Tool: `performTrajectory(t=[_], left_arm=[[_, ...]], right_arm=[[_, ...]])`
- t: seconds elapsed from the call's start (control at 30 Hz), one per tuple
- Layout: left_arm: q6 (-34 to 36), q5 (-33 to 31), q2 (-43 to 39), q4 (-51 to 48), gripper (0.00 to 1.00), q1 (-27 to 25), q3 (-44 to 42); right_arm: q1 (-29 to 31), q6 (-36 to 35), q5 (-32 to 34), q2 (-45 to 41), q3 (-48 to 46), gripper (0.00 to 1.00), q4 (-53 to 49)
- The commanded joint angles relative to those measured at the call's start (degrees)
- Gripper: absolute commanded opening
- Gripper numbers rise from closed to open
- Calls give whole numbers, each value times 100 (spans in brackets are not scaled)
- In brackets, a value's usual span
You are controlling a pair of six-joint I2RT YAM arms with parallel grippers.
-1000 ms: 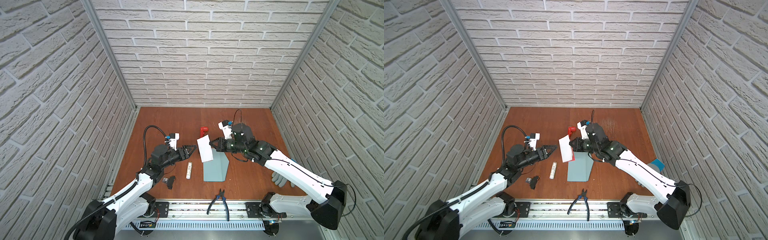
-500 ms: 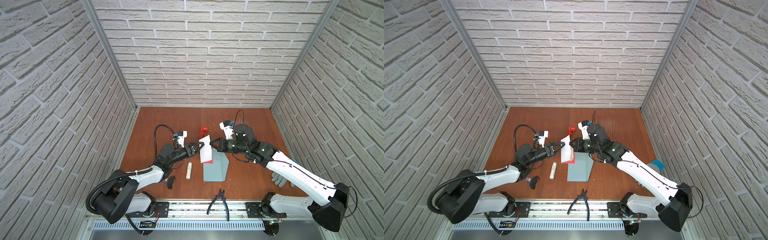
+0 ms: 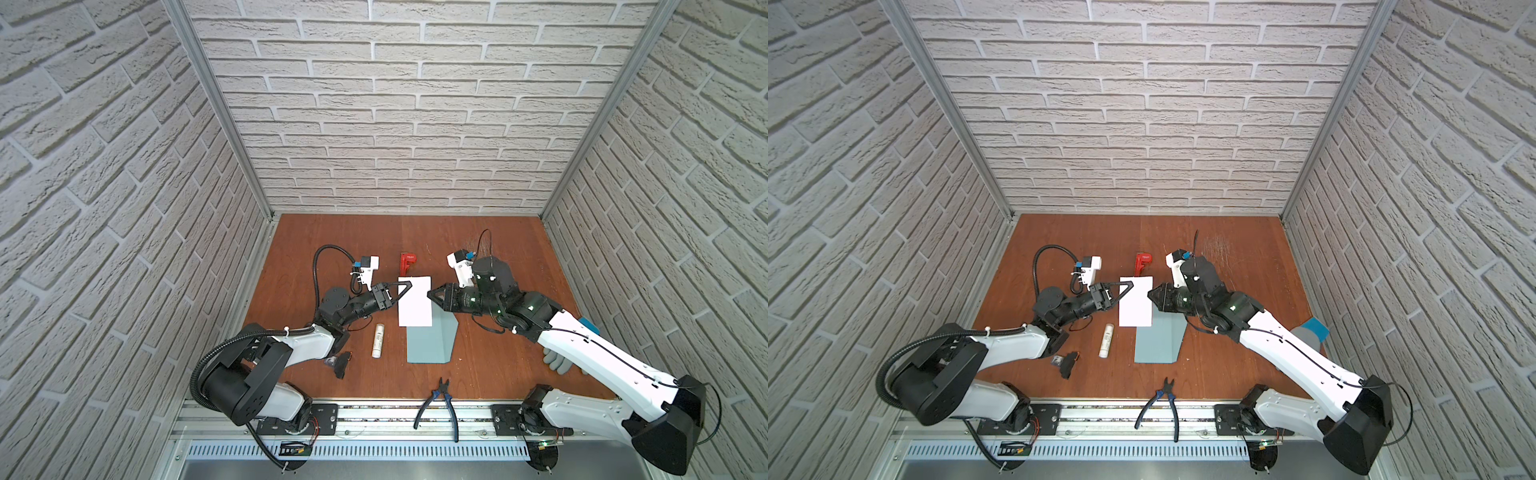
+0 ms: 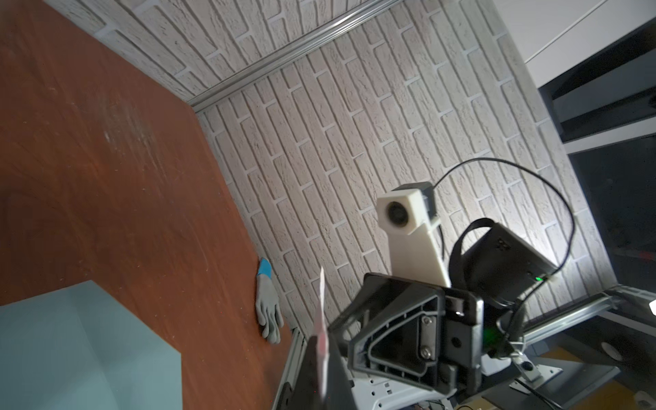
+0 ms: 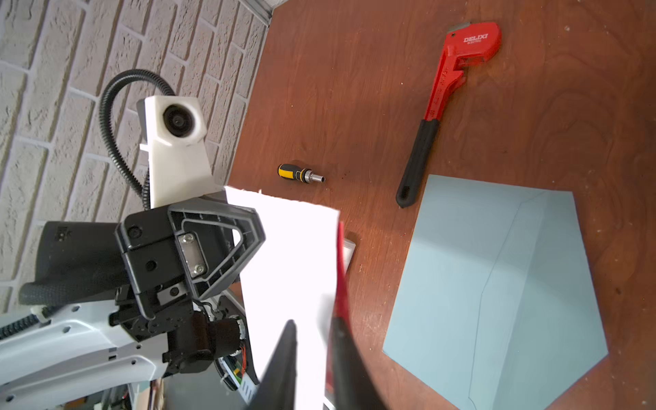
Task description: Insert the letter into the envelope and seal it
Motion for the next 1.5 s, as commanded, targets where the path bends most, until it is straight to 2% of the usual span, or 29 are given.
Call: performTrajectory(t=[0.0,0.13,0.2,0.3,0.47,0.7,0.9,1.07,1.33,1.4,1.43,1.47], left_arm=[[180,12,-178,237,0,-48,170],[472,-64,-381,-270,0,-115,224],[532,-93,-396,-371,0,-141,252],[526,-119,-316,-340,6,-186,305],[391,-156,-46,-7,8,-248,367],[163,-183,345,498,8,-321,437],[138,-166,433,602,8,-331,495],[107,-166,475,654,7,-328,500],[50,-161,479,752,4,-293,498],[42,-135,474,752,10,-283,482],[48,-116,463,731,17,-281,482],[62,-112,453,696,28,-266,465]], right_arm=[[-141,71,-200,-335,-338,51,366],[-240,330,-472,-509,-946,68,991],[-239,479,-655,-519,-1217,74,1495],[-240,655,-930,-440,-1517,78,2226],[-239,741,-1439,-193,-1641,80,2991],[-234,952,-1800,-26,-1736,74,3709],[-231,1009,-1875,104,-1762,66,3787],[-236,1031,-1926,139,-1789,54,3837],[-236,1162,-2010,238,-1868,25,4128],[-233,1108,-1924,228,-1781,11,3856],[-232,1039,-1905,215,-1716,6,3685],[-230,943,-1875,186,-1640,6,3482]])
